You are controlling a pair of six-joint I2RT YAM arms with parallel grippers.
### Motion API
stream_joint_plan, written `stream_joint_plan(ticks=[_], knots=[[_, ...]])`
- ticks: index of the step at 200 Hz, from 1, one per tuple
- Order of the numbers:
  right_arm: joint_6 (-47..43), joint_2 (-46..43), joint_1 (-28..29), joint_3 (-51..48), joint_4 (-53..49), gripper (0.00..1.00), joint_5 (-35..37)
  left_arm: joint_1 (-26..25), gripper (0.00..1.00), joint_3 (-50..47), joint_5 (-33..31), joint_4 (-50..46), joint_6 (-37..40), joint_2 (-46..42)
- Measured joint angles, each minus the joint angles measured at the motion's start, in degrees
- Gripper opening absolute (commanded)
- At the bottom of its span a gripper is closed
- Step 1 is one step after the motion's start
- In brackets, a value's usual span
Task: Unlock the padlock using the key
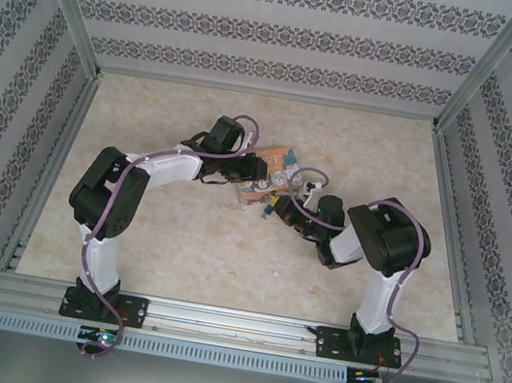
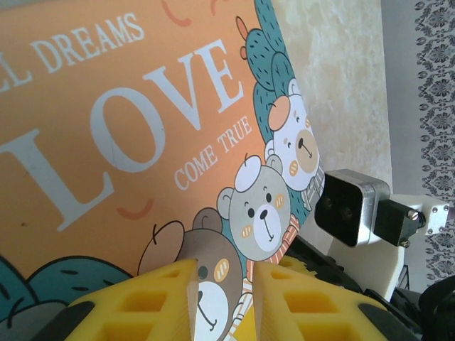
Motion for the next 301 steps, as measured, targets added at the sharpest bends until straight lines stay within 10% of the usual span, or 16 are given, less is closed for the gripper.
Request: stream_joint_plan(ticks=[301], knots=[[8.31,-9.31,-3.54,-6.08,1.88,0.00,18.69,-1.38,0.37,-4.09,0.50,-1.03,-1.77,-7.50]])
